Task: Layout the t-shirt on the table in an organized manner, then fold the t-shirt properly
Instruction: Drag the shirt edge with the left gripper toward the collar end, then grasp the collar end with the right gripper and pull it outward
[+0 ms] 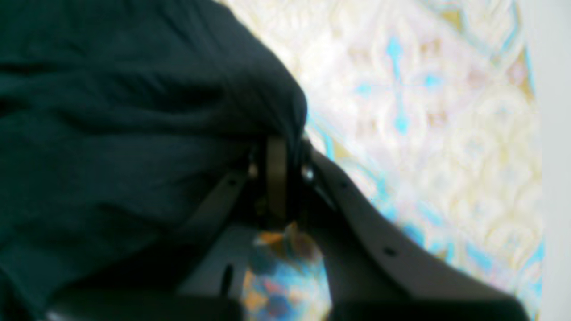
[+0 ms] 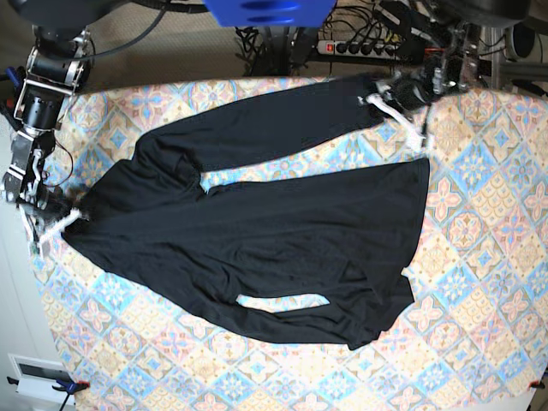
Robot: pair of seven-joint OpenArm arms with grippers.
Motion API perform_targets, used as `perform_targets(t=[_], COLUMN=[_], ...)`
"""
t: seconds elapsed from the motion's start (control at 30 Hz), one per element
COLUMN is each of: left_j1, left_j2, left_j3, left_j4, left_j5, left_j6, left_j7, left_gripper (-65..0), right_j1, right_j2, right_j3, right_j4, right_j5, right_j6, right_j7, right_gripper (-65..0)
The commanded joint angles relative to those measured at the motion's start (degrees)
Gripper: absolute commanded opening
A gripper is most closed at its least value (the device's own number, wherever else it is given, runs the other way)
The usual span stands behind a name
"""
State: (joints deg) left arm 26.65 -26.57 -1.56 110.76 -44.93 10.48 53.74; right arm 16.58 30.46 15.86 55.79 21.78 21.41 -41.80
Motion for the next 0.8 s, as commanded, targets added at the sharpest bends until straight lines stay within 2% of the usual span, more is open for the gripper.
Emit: perform_targets(t=[0.0, 0.17, 0.3, 0.43, 0.6, 0.67, 0.77], left_j1=[-0.1, 2.9, 3.7, 3.8, 3.1, 2.0, 0.5], left_j2=[-1.8, -6.5, -10.4, -13.4, -13.7, -13.4, -11.0], left_j3=[-1.4, -3.1, -3.1, -2.7, -3.6, -3.4, -3.4], left_j4=[2.0, 2.8, 2.8, 2.8, 2.8, 2.8, 2.8], left_j5=[-0.4, -1.4, -6.4, -9.5, -9.5, -9.7, -9.6], left_j6=[-0.5, -0.5, -0.5, -0.5, -0.5, -0.5, -0.5], left_j7=[-1.4, -1.7, -1.7, -1.7, -1.8, -1.8, -1.7], left_gripper=[-65.0, -65.0, -65.0, -65.0, -65.0, -65.0, -65.0], right_j1=[0.4, -4.2, -6.2, -8.0, -10.3, -10.4, -10.2], right_j2=[1.4, 1.5, 1.7, 1.7, 1.7, 1.7, 1.6], right_j3=[0.4, 0.5, 0.8, 5.0, 8.5, 10.4, 13.0], right_j4=[1.3, 5.2, 6.1, 6.0, 5.8, 5.9, 6.0], right_j5=[0.2, 0.2, 0.2, 0.2, -0.4, -3.0, -7.9], right_j6=[0.0, 0.0, 0.0, 0.0, 0.0, 0.0, 0.0], right_j7=[0.4, 0.5, 0.6, 0.4, 0.5, 1.0, 1.3], right_gripper=[-65.0, -65.0, -65.0, -65.0, -65.0, -65.0, -65.0])
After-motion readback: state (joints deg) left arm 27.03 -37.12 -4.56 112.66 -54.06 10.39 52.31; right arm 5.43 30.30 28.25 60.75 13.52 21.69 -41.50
